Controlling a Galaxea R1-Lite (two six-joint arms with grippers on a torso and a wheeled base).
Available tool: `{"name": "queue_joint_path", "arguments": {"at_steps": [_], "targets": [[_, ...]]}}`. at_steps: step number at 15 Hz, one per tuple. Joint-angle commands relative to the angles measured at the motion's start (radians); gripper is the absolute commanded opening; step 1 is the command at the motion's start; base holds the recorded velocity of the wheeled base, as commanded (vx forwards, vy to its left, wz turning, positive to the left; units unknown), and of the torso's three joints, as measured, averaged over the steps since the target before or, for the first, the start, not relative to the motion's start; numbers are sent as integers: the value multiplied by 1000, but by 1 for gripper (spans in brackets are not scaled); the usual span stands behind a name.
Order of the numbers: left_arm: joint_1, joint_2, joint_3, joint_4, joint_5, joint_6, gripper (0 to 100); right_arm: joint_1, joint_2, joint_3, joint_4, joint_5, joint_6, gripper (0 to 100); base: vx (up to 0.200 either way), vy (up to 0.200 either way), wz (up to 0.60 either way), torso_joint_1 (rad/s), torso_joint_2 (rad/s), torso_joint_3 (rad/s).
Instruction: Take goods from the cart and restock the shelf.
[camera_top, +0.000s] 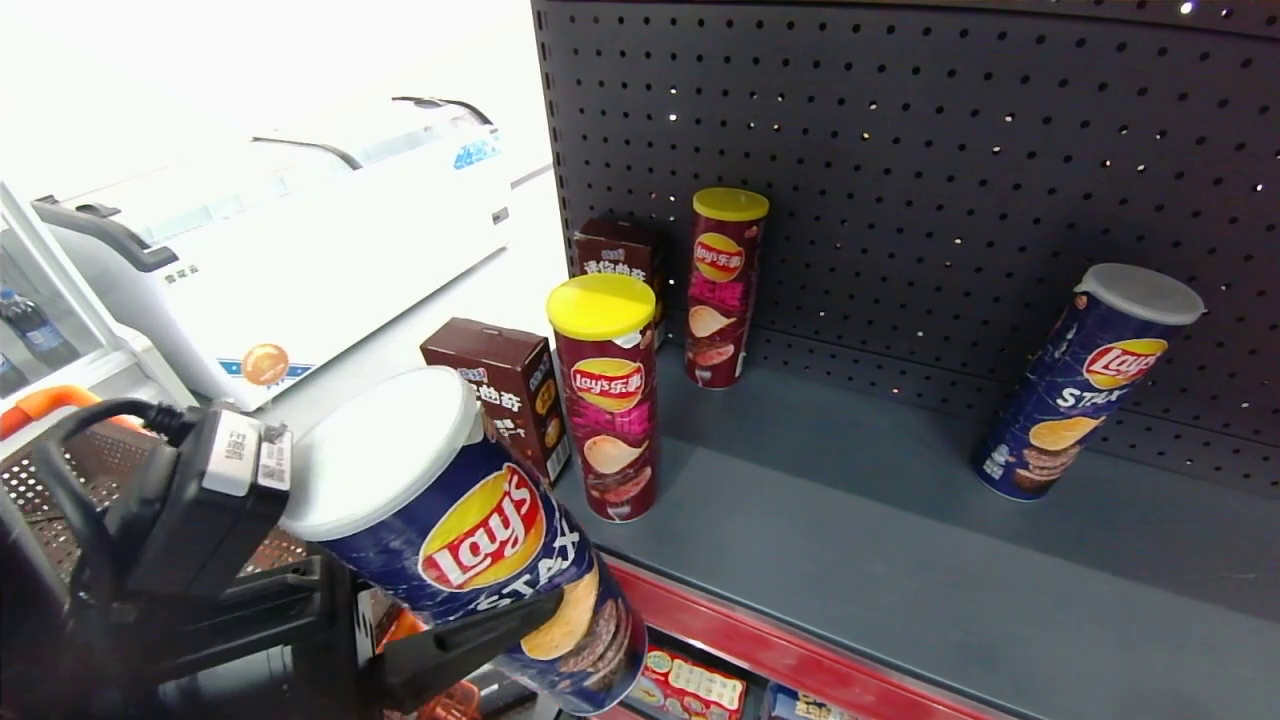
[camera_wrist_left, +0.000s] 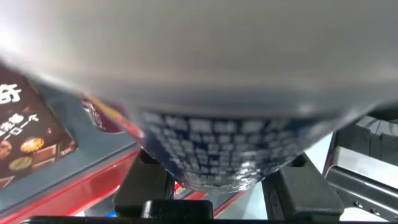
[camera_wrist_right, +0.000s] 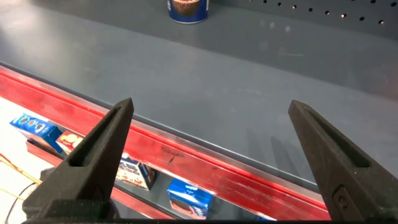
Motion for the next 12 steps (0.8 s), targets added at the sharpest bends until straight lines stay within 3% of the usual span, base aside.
{"name": "queue_joint_path", "arguments": {"at_steps": [1,3,8,12], "targets": [[-3,52,-24,-2,0,3,0,0,0,0,-1,0,0,100,0,0,-600,2,-2,-2],[-3,62,-24,0,-2,23,0,0,0,0,0,0,0,100,0,0,-600,-5,7,0],[-3,63,-24,0,-2,23,0,0,0,0,0,0,0,100,0,0,-600,3,5,0],[2,58,-20,0,0,23,0,0,0,0,0,0,0,100,0,0,0,0,0,0]]}}
